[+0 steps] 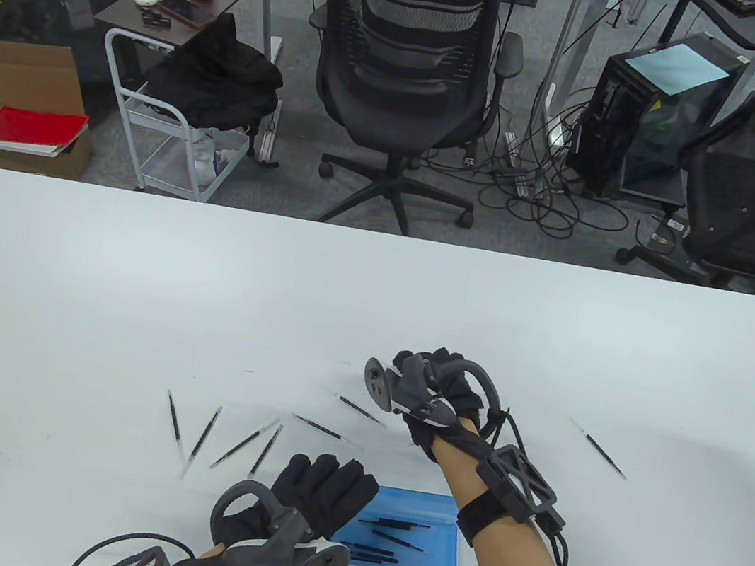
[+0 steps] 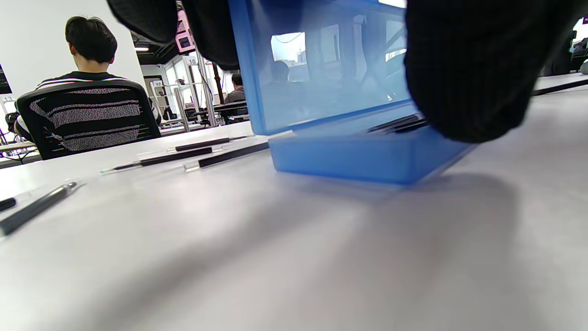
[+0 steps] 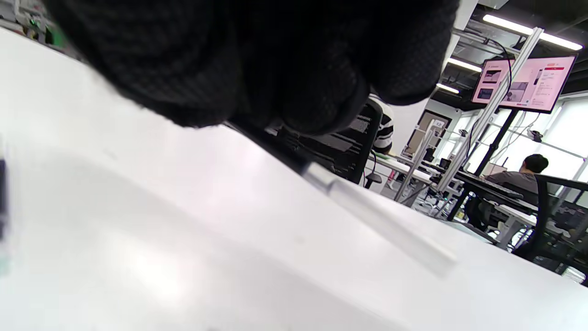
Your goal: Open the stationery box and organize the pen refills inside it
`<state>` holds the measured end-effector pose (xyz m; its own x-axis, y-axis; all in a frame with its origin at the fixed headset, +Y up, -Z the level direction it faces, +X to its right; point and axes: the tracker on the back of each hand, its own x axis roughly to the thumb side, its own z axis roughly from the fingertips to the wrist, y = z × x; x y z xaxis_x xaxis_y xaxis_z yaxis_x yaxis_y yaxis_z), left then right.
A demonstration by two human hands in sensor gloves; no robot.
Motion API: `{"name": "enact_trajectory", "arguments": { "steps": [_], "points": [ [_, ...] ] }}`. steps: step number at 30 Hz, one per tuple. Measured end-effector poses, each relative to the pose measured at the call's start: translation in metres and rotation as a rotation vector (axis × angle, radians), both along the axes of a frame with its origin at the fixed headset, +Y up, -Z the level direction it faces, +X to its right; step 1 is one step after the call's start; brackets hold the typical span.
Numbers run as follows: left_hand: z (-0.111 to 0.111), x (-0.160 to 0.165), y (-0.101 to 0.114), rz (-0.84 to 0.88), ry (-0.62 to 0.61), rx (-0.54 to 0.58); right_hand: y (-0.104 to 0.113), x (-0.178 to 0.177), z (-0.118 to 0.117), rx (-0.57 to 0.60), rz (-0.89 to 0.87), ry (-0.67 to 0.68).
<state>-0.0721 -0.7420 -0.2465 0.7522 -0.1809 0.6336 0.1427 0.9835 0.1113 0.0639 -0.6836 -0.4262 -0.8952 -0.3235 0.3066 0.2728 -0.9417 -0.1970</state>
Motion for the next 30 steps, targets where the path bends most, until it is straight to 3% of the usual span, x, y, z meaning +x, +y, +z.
{"name": "enact_trajectory", "arguments": {
  "steps": [7,13,21,30],
  "points": [
    [-0.001,0.0,0.0,0.001,0.001,-0.004,0.047,0.02,0.055,0.115,-0.045,0.095],
    [0.0,0.0,0.0,-0.003,0.003,0.0,0.056,0.019,0.116,0.135,-0.046,0.209],
    [0.0,0.0,0.0,-0.005,0.004,0.001,0.042,0.015,0.181,0.153,-0.068,0.319],
    [-0.001,0.0,0.0,-0.001,0.004,-0.009,-0.001,0.013,0.198,0.045,-0.031,0.347]
  ]
}}
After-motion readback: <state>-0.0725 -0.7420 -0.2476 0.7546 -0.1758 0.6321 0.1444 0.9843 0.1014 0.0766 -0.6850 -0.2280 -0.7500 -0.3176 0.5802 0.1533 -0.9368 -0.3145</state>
